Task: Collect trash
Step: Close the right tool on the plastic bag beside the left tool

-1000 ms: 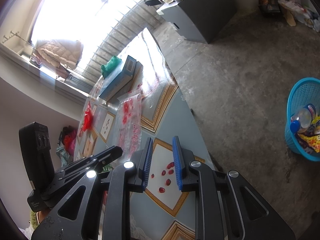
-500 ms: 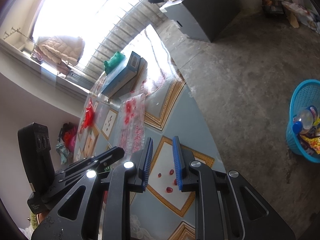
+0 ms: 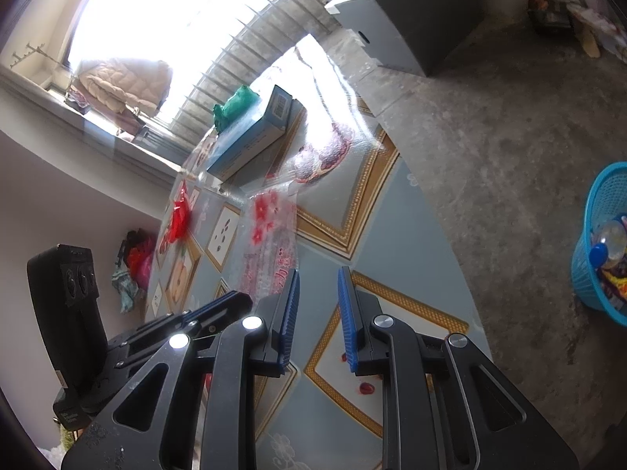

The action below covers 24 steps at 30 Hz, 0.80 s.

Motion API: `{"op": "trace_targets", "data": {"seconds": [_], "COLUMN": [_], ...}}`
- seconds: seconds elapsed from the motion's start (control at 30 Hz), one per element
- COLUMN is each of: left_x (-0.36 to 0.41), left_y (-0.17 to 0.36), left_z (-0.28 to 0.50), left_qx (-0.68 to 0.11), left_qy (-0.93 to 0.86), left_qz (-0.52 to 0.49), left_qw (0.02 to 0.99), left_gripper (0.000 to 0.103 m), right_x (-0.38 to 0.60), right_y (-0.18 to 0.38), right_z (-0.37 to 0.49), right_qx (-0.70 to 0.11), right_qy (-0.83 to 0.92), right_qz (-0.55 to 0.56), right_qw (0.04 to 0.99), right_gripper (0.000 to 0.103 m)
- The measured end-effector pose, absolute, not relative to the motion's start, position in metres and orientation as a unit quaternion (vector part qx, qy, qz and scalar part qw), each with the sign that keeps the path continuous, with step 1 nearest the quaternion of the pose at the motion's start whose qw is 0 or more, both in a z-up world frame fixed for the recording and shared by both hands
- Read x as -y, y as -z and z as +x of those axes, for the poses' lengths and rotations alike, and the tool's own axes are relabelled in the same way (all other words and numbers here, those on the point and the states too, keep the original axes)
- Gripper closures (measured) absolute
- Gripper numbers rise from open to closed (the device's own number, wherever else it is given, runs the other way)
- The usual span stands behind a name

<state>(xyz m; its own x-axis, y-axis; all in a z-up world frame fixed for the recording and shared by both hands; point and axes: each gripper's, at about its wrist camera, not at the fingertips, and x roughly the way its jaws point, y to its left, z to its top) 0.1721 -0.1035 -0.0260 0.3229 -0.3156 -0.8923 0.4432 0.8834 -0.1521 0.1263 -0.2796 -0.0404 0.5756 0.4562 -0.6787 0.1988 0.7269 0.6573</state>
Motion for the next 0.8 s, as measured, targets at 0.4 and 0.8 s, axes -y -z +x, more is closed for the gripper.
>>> {"op": "trace_targets", "data": {"seconds": [0.4, 0.8], "left_x": [0.086, 0.05], "left_y": [0.02, 0.008], "left_z": [0.173, 0.159], "left_qx": [-0.526, -0.485], "left_qy": [0.246, 0.287], "left_qz": [0.023, 0.012], "left_qw": [0.814, 0.826], "left_gripper": [0.094, 0.094], "right_x": [0.3, 0.279], "right_y": [0.041, 0.027], "right_z": [0.122, 0.124], "right_qx": [-0.441, -0.47], "right_qy": [-0.098, -0.098], "right_qz": [0.404, 0.375], "right_qw": [0.795, 0.793], "right_gripper": [0.072, 0.064]}}
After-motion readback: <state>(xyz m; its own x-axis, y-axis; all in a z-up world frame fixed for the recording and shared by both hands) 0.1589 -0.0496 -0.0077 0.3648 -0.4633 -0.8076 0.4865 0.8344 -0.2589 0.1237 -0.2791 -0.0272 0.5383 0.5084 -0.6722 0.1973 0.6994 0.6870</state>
